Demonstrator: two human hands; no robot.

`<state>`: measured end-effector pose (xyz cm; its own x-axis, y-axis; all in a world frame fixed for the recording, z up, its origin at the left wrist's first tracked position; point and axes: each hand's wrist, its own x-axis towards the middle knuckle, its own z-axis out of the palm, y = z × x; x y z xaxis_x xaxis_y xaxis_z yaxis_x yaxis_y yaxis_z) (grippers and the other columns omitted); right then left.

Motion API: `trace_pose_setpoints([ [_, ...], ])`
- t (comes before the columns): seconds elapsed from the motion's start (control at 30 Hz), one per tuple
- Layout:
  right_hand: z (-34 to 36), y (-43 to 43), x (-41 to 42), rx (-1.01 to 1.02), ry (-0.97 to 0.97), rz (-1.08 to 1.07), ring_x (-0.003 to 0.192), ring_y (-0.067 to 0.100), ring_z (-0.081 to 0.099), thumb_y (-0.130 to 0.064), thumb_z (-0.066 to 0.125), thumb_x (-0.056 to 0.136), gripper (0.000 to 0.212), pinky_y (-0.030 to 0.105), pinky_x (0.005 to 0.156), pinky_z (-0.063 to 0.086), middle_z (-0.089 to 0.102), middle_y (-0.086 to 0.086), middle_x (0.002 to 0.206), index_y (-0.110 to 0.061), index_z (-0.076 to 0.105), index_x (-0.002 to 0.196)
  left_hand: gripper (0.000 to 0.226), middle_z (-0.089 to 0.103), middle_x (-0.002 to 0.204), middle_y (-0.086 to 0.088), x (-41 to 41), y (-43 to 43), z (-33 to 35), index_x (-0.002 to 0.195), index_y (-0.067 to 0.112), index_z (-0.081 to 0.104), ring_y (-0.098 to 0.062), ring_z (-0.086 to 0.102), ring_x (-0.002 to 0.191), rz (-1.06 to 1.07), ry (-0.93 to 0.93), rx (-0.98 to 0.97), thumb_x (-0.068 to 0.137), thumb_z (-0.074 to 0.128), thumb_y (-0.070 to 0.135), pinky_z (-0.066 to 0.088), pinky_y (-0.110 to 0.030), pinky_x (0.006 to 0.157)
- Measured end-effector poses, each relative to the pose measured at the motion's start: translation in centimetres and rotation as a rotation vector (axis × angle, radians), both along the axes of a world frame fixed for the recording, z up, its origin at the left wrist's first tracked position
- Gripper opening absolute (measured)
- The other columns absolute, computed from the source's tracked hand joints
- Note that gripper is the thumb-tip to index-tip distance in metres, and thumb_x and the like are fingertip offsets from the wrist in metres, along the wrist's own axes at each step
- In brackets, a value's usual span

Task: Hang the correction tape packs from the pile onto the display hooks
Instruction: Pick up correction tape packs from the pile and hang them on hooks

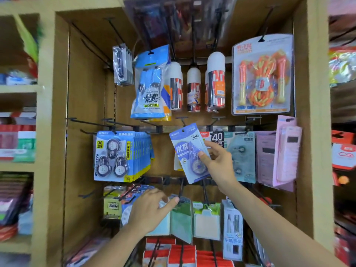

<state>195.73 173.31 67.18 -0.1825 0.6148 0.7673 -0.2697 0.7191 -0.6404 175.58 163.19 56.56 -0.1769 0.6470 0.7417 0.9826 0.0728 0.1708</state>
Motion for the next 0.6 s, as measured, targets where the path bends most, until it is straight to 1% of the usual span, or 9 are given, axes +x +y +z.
trace_pose_setpoints([
  [0.07,0.0,0.3,-0.1,-0.008,-0.006,0.022,0.085,0.012,0.073,-0.017,0.071,0.091,0.022,0.038,0.072,0.061,0.075,-0.001,0.101,-0.030,0.065,0.109,0.086,0.058,0.086,0.017,-0.1,0.0,-0.2,0.080,0.034,0.064,-0.004,0.054,0.087,-0.006,-0.001,0.011,0.073,0.006,0.097,0.042,-0.027,0.068],
  [0.13,-0.1,0.9,-0.2,-0.023,-0.036,-0.014,0.083,0.013,0.073,-0.020,0.070,0.091,0.020,0.042,0.072,0.062,0.074,-0.001,0.099,-0.030,0.065,0.109,0.083,0.056,0.082,0.018,-0.1,0.0,-0.3,0.077,0.034,0.064,-0.003,0.054,0.085,-0.022,-0.005,0.032,0.075,0.009,0.096,0.040,-0.026,0.066],
  [0.2,0.0,1.6,-0.5,-0.030,-0.108,-0.107,0.080,0.015,0.072,-0.025,0.069,0.092,0.020,0.042,0.069,0.061,0.073,0.001,0.097,-0.027,0.066,0.111,0.079,0.053,0.078,0.019,-0.1,0.1,-0.4,0.074,0.034,0.062,-0.002,0.052,0.084,-0.028,0.004,0.045,0.077,0.011,0.095,0.035,-0.024,0.064],
  [0.27,0.6,2.4,-1.1,-0.021,-0.172,-0.206,0.080,0.017,0.070,-0.027,0.070,0.090,0.025,0.036,0.066,0.057,0.072,0.003,0.095,-0.022,0.066,0.114,0.076,0.050,0.076,0.021,-0.1,0.0,-0.4,0.072,0.035,0.059,-0.002,0.051,0.083,-0.030,0.009,0.050,0.077,0.011,0.095,0.032,-0.021,0.063],
  [0.37,1.6,3.7,-2.2,0.060,-0.255,-0.335,0.089,0.025,0.067,-0.025,0.071,0.088,0.032,0.035,0.072,0.053,0.071,0.005,0.102,-0.017,0.063,0.119,0.076,0.050,0.075,0.020,-0.2,0.1,-0.5,0.072,0.034,0.060,-0.002,0.050,0.082,-0.038,0.007,0.061,0.078,0.013,0.094,0.032,-0.020,0.063],
  [0.43,1.9,4.4,-2.6,0.196,-0.354,-0.426,0.099,0.028,0.064,-0.022,0.069,0.089,0.042,0.032,0.073,0.047,0.066,0.005,0.115,-0.018,0.056,0.129,0.080,0.056,0.081,0.020,-0.2,0.1,-0.6,0.076,0.032,0.065,-0.002,0.052,0.085,-0.033,-0.003,0.064,0.078,0.014,0.094,0.038,-0.023,0.066],
  [0.5,1.9,5.1,-2.6,0.434,-0.527,-0.592,0.114,0.030,0.057,-0.021,0.066,0.091,0.056,0.035,0.078,0.047,0.050,0.005,0.139,-0.023,0.043,0.142,0.082,0.059,0.084,0.020,-0.2,0.1,-0.6,0.078,0.032,0.067,-0.002,0.053,0.085,-0.033,-0.009,0.070,0.078,0.015,0.094,0.039,-0.023,0.067],
  [0.57,2.0,5.7,-2.4,0.718,-0.736,-0.787,0.133,0.032,0.042,-0.022,0.067,0.091,0.067,0.041,0.092,0.048,0.032,0.006,0.156,-0.027,0.034,0.149,0.082,0.059,0.084,0.020,-0.2,0.2,-0.6,0.078,0.031,0.068,-0.002,0.052,0.084,-0.037,-0.015,0.075,0.078,0.015,0.094,0.038,-0.022,0.066],
  [0.6,2.1,5.9,-2.3,0.838,-0.839,-0.851,0.141,0.034,0.032,-0.027,0.065,0.093,0.069,0.044,0.102,0.042,0.024,0.006,0.161,-0.028,0.031,0.152,0.082,0.060,0.084,0.020,-0.2,0.1,-0.7,0.078,0.031,0.068,-0.002,0.053,0.084,-0.038,-0.016,0.080,0.078,0.016,0.094,0.039,-0.022,0.067],
])
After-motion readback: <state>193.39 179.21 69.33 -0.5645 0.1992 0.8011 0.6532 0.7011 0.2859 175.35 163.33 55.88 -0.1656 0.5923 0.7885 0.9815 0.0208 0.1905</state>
